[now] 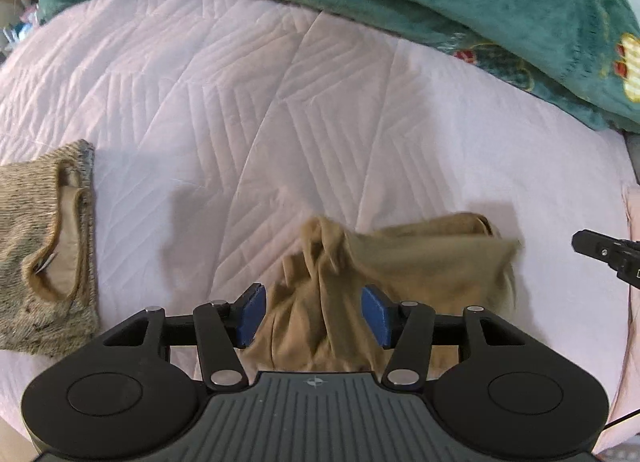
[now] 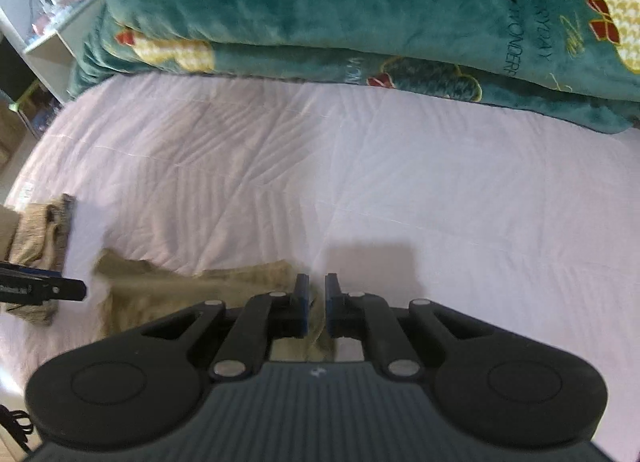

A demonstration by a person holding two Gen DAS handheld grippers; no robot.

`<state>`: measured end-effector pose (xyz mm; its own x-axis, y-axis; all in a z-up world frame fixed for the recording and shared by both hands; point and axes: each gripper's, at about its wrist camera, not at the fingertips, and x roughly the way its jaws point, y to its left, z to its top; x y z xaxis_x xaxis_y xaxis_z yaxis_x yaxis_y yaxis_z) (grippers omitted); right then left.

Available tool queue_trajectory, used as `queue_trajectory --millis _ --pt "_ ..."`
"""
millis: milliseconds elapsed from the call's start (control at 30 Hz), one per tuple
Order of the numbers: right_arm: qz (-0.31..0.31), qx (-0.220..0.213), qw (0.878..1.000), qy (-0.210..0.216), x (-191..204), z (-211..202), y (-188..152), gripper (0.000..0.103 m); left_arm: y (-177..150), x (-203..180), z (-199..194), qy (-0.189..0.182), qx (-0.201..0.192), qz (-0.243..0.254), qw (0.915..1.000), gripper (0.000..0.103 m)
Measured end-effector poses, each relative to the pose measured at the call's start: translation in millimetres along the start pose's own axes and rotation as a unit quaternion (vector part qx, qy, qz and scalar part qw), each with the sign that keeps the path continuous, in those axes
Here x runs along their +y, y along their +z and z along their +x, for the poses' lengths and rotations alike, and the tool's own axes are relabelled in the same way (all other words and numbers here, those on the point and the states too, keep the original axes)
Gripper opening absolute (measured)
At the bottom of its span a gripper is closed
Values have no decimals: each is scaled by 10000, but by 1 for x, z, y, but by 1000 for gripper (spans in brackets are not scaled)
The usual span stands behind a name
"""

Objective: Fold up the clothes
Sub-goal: 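Open both tools and press the folded T-shirt flat on the bed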

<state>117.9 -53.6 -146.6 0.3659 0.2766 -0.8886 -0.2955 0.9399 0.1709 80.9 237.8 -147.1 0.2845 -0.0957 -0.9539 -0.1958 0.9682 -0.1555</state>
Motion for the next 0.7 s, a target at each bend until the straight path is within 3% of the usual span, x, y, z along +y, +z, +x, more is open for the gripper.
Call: queue_trajectory --millis 233,433,700 --pt "-196 198 9991 317 29 13 -42 8 -29 -31 13 -120 -116 299 9994 55" --pt "-66 262 9995 135 42 52 -44 8 -27 -58 55 102 -99 138 9998 50" --pt "-48 512 9986 -129 34 95 -42 7 -18 -48 95 380 -194 -47 9991 48"
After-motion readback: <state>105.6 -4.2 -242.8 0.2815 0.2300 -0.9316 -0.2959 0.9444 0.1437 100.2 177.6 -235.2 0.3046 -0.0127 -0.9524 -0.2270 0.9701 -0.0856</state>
